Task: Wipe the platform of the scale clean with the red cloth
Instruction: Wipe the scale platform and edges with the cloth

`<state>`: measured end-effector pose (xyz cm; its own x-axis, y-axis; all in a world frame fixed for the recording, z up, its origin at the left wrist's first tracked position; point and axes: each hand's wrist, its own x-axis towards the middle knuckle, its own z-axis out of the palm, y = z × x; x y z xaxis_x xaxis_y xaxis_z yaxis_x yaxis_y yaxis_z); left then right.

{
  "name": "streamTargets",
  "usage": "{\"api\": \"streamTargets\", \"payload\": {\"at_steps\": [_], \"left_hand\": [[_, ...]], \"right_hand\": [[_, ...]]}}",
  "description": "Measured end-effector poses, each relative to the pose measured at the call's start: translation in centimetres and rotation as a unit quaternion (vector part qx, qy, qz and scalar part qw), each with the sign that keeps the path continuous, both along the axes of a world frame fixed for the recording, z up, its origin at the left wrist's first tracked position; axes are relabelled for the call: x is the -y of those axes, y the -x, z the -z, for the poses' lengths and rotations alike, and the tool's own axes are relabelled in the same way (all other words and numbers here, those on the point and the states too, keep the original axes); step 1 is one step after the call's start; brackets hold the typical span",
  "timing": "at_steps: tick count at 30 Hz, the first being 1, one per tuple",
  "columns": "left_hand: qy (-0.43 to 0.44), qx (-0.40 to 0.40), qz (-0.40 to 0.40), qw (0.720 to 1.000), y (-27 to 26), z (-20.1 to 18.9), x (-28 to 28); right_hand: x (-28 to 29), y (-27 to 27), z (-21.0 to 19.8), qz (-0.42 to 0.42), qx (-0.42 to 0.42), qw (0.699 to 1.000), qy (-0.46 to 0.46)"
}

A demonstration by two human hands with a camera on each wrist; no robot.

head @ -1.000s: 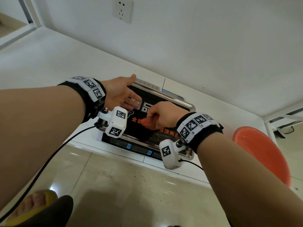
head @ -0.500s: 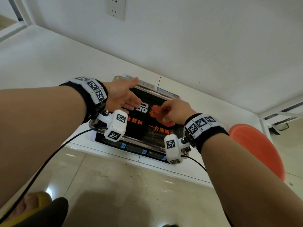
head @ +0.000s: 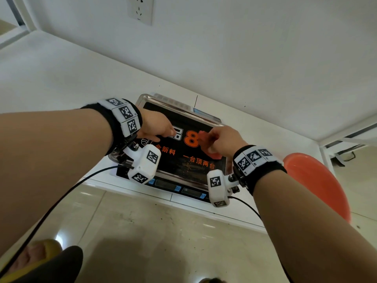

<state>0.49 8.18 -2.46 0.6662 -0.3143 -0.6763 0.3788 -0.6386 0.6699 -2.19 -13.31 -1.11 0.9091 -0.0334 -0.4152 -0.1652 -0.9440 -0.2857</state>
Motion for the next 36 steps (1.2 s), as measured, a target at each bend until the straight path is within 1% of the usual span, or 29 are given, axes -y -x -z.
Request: {"api": "streamTargets", "payload": {"at_steps": [2, 3, 5, 7, 8, 10, 12, 15, 17, 19, 20, 21, 22, 24, 25, 28, 31, 32, 34, 36], "left_hand": [[-0.048, 0.033, 0.053, 0.997, 0.3, -0.3, 0.4], [-0.069, 0.057, 0.077, 0.993, 0.5, -0.4, 0.6], [-0.116, 0.121, 0.118, 0.979, 0.6, -0.7, 0.9], [-0.161, 0.160, 0.150, 0.962, 0.6, -0.7, 0.8], [-0.180, 0.171, 0.165, 0.954, 0.4, -0.5, 0.6], [-0.221, 0.191, 0.197, 0.936, 0.2, -0.2, 0.5], [-0.254, 0.205, 0.235, 0.916, 0.1, 0.0, 0.3], [-0.279, 0.224, 0.278, 0.892, 0.3, -0.1, 0.3], [-0.291, 0.223, 0.295, 0.882, 0.4, -0.3, 0.3], [-0.302, 0.214, 0.306, 0.877, 0.5, -0.4, 0.3], [-0.307, 0.210, 0.309, 0.875, 0.5, -0.5, 0.3], [-0.311, 0.208, 0.310, 0.874, 0.6, -0.6, 0.4], [-0.314, 0.206, 0.309, 0.874, 0.7, -0.7, 0.4], [-0.324, 0.199, 0.313, 0.870, 0.8, -0.9, 0.5], [-0.329, 0.195, 0.316, 0.868, 0.8, -1.0, 0.5], [-0.334, 0.193, 0.320, 0.865, 0.8, -1.0, 0.6], [-0.338, 0.185, 0.320, 0.865, 0.9, -0.8, 0.6], [-0.340, 0.184, 0.320, 0.865, 0.9, -0.8, 0.6], [-0.340, 0.185, 0.319, 0.865, 1.0, -0.7, 0.7], [-0.344, 0.182, 0.320, 0.864, 1.0, -0.7, 0.7]], "right_hand": [[0.1, 0.1, 0.0, -0.021, -0.060, 0.998, -0.004], [0.2, 0.1, -0.2, -0.013, -0.064, 0.998, -0.025], [0.6, -0.3, -0.8, 0.017, -0.015, 0.997, -0.068], [1.0, -0.8, -1.3, 0.040, 0.042, 0.995, -0.085], [1.2, -1.0, -1.3, 0.049, 0.059, 0.993, -0.087], [1.6, -1.0, -0.9, 0.059, 0.066, 0.992, -0.084], [1.7, -0.6, 0.0, 0.050, 0.061, 0.996, -0.045], [2.0, -0.2, 0.4, 0.025, 0.055, 0.997, 0.047], [2.3, 0.0, 0.2, 0.021, -0.002, 0.998, 0.055], [2.4, 0.2, 0.1, 0.031, -0.071, 0.997, -0.004], [2.4, 0.1, -0.1, 0.043, -0.078, 0.995, -0.041], [2.4, -0.1, -0.4, 0.054, -0.058, 0.995, -0.066], [2.4, -0.5, -0.5, 0.066, -0.018, 0.994, -0.079], [2.5, -1.3, -0.8, 0.076, 0.050, 0.993, -0.070], [2.4, -1.4, -0.6, 0.069, 0.064, 0.994, -0.052], [2.3, -0.6, 0.1, 0.032, 0.062, 0.998, 0.009], [2.6, 0.4, 0.3, 0.023, 0.058, 0.997, 0.048], [2.7, 0.6, 0.2, 0.021, 0.044, 0.997, 0.064], [2.6, 1.1, 0.1, 0.012, -0.015, 0.997, 0.081], [2.7, 1.3, 0.3, 0.015, -0.078, 0.996, 0.048]]}}
